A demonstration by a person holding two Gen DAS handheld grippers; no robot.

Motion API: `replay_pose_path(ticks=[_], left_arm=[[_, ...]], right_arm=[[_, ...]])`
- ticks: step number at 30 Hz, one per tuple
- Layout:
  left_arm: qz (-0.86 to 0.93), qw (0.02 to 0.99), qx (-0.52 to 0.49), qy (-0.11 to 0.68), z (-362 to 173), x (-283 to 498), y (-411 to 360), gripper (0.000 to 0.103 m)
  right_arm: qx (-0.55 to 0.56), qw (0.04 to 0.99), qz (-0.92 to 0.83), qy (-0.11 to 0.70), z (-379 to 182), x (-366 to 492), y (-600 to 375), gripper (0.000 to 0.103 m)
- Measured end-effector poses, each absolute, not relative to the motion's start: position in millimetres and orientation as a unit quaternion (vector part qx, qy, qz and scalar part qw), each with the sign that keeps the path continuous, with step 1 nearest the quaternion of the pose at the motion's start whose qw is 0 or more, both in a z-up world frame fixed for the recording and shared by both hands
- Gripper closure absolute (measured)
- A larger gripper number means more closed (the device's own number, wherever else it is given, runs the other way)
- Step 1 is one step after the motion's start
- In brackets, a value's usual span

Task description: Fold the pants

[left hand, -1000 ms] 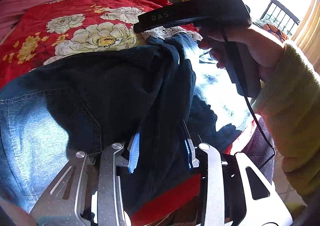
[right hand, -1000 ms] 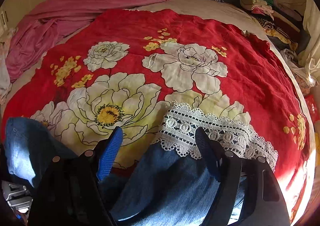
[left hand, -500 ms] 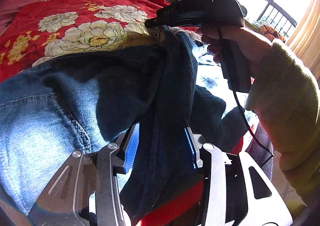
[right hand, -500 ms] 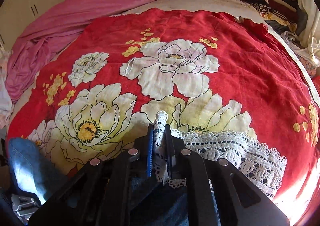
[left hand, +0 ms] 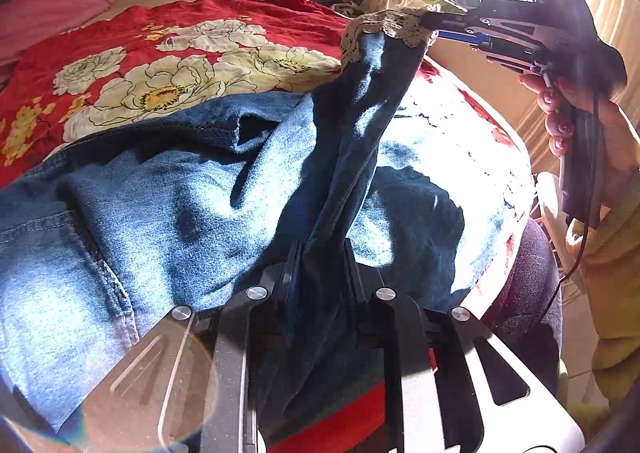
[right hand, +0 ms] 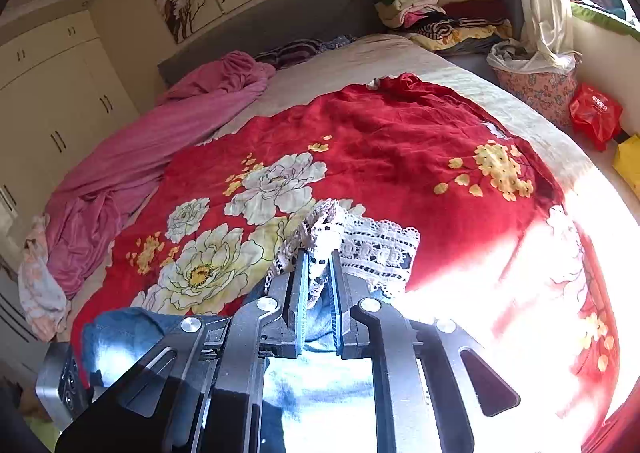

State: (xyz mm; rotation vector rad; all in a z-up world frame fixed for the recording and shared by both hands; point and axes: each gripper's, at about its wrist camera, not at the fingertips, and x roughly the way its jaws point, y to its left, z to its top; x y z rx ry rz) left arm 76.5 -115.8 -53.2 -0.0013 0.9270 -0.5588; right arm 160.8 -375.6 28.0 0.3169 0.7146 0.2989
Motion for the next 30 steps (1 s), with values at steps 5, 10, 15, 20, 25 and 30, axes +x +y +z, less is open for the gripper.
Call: replay_pose_path(ticks=[5,10,15,20,25,30], left_arm=[[-0.271,0.861,0.02,0.431,-51,65,-119,0.096],[-0.274,0.861,0.043,0.427,-52,56,-128,0.096],[-0.279,0.859,0.058,0.426,-53,53,-131,0.1],[-0.297,0.859,0.067,0.412,-48,39,-132,0.1],[-0.29,0.86,0.086,0.411,-53,40,-138,0.1],[-0.29,0.86,0.074,0.413,-53,45,-140,0.099]], right_arm=[[0.203,0.912,0.122,0.334,18,107,-406,0.094],[0.222,0.904,0.103,0.35,-4,69,-422,0.094],[0.249,0.889,0.094,0.374,-26,47,-438,0.094],[0.245,0.883,0.084,0.391,-36,33,-445,0.094],[0.261,0.874,0.091,0.399,-44,36,-447,0.091],[0.268,0.873,0.085,0.399,-44,45,-447,0.09]])
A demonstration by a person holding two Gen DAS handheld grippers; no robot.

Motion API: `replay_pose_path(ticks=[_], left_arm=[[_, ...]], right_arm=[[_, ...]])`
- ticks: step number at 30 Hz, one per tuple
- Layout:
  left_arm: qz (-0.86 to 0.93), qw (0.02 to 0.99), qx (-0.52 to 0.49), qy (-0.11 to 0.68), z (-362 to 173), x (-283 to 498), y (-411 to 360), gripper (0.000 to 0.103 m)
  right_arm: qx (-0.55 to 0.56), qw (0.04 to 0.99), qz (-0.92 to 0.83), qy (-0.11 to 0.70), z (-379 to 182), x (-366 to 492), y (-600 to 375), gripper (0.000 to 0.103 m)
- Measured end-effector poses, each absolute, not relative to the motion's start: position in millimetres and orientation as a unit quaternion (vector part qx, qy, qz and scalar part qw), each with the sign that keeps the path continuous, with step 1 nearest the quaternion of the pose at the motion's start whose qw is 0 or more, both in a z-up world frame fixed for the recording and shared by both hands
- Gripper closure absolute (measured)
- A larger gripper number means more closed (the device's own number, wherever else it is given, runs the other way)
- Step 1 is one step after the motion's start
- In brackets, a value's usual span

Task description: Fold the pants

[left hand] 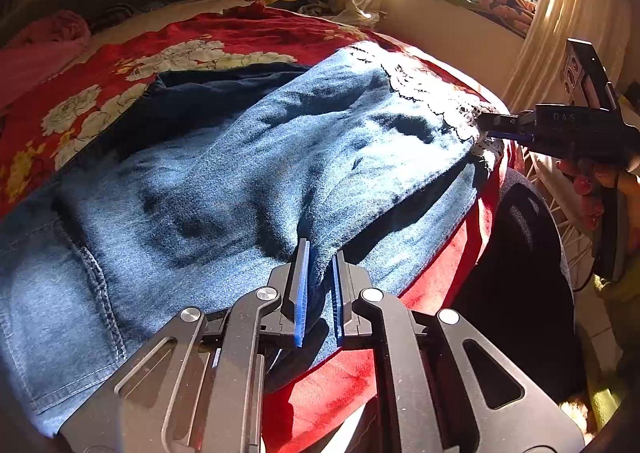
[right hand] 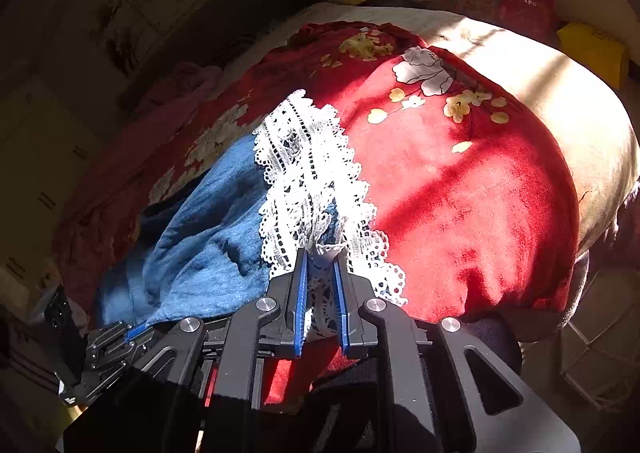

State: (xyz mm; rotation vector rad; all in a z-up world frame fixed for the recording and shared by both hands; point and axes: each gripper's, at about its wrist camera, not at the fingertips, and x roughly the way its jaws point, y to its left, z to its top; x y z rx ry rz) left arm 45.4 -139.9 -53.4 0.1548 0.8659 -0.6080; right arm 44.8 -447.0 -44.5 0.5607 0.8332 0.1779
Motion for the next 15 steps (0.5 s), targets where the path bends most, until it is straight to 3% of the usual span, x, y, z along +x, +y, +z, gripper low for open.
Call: replay_pose_path(ticks=[9,15], left_arm=[[-0.298,0.864,0.085,0.398,-43,33,-141,0.101],[-0.304,0.857,0.099,0.403,-49,25,-143,0.101]], right_arm=[[0.244,0.887,0.099,0.381,-26,35,-449,0.093],[0.223,0.879,0.088,0.413,-36,29,-451,0.093]])
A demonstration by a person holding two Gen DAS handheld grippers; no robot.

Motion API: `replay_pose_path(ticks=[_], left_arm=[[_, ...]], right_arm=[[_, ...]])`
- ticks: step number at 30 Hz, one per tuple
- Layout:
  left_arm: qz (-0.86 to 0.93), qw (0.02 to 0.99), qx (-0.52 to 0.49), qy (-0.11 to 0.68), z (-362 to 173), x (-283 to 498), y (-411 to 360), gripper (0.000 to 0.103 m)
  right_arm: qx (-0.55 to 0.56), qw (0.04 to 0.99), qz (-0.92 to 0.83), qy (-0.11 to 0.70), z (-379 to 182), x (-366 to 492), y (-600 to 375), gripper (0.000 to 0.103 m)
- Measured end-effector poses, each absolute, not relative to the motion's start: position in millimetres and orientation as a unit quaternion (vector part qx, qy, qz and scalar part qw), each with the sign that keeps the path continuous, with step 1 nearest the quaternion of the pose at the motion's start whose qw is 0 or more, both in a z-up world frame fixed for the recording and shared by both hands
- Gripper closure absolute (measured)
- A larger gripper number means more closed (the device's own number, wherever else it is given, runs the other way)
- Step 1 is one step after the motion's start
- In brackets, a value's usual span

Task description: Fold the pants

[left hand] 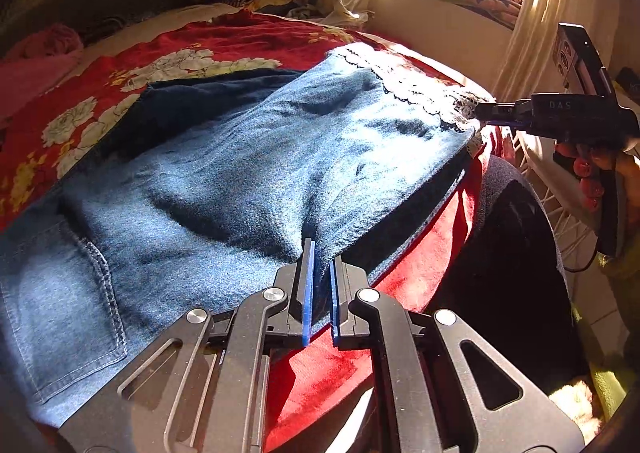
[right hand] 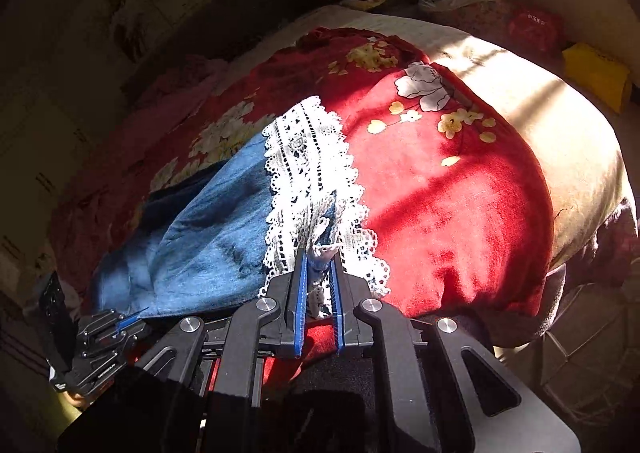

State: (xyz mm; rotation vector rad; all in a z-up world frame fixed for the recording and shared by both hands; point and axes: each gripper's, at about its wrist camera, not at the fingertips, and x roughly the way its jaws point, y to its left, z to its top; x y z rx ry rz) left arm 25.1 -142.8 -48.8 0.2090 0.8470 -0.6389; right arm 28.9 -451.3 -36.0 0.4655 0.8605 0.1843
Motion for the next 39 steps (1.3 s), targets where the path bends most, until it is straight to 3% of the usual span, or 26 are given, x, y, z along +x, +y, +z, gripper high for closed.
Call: replay_pose_path(ticks=[11,14,16,22,28,30,35,39], left_arm=[[-0.297,0.849,0.109,0.423,-63,28,-144,0.101],[-0.296,0.85,0.114,0.42,-62,26,-145,0.101],[-0.297,0.85,0.113,0.42,-61,25,-146,0.101],[-0.298,0.851,0.107,0.42,-63,25,-147,0.101],[-0.31,0.848,0.105,0.417,-63,17,-146,0.091],[-0.314,0.845,0.101,0.42,-64,15,-145,0.083],[-0.322,0.839,0.079,0.432,-59,13,-138,0.069],[-0.319,0.855,0.059,0.404,-31,12,-126,0.065]], right_arm=[[0.213,0.869,0.08,0.44,-46,29,-450,0.091],[0.194,0.879,0.056,0.432,-35,26,-450,0.079],[0.172,0.894,0.023,0.413,-21,22,-452,0.057],[0.128,0.915,0.09,0.372,3,28,-413,0.057],[0.099,0.889,0.113,0.432,-30,50,-379,0.057],[0.106,0.878,0.105,0.454,-46,52,-385,0.057],[0.144,0.876,0.131,0.442,-53,45,-398,0.057],[0.119,0.876,0.135,0.447,-49,45,-392,0.054]])
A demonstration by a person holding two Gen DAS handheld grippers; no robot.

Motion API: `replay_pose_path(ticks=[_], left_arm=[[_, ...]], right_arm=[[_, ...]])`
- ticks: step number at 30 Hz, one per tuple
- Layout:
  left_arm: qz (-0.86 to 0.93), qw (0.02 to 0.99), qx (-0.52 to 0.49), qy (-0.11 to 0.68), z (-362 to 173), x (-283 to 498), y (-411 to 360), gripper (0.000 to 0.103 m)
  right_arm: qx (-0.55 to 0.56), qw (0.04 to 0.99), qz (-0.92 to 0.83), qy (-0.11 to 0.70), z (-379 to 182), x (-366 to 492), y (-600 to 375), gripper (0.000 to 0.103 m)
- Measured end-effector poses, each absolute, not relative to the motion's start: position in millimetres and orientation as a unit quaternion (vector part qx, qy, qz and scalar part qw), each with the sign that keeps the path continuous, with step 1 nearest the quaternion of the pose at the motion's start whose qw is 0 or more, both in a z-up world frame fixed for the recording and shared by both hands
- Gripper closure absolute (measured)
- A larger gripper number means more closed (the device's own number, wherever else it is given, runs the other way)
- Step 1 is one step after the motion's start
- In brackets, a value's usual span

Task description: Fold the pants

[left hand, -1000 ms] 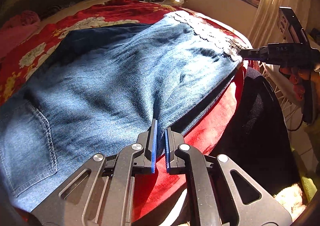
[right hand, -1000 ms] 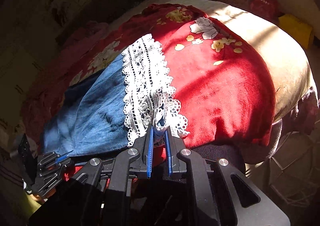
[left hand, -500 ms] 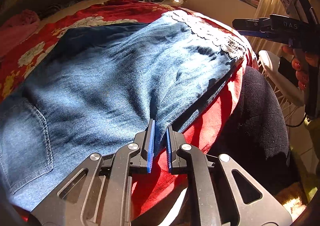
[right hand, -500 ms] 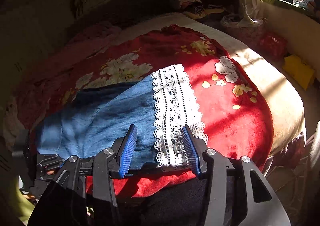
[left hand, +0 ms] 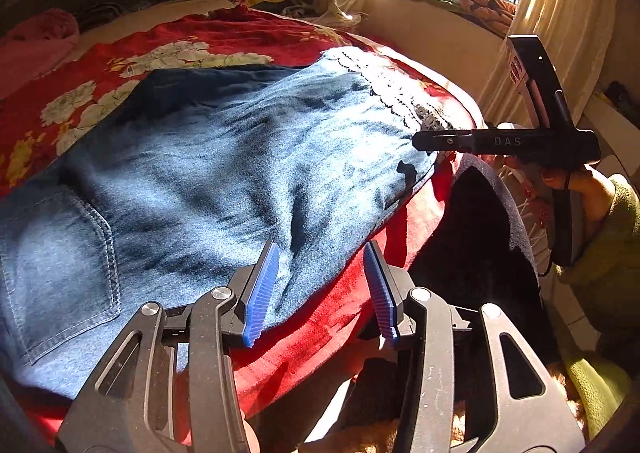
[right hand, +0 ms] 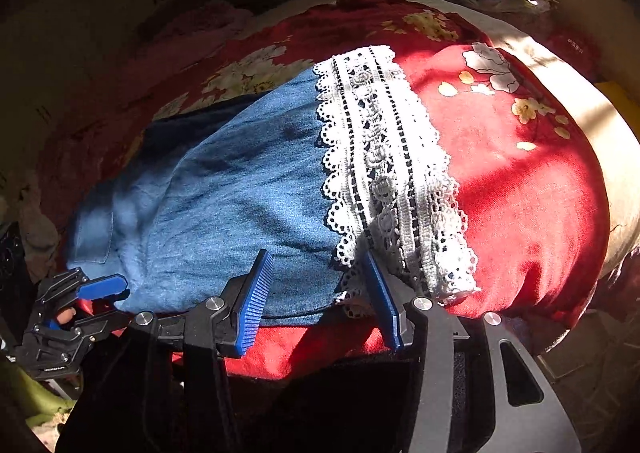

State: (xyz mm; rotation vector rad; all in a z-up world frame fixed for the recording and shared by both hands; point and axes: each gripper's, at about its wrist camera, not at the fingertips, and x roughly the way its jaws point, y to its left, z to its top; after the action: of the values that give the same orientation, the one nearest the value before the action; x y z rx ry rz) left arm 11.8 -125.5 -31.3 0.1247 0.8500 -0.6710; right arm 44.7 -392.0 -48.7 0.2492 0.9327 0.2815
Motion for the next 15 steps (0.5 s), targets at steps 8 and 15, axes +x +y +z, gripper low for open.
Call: replay_pose_path(ticks=[8,15], left_arm=[[-0.244,0.888,0.059,0.385,6,74,-92,0.054],[-0.184,0.884,0.117,0.414,-3,155,-92,0.052]], right_arm=[[0.134,0.903,0.148,0.38,8,49,-416,0.04],[0.149,0.897,0.146,0.389,21,132,-451,0.04]])
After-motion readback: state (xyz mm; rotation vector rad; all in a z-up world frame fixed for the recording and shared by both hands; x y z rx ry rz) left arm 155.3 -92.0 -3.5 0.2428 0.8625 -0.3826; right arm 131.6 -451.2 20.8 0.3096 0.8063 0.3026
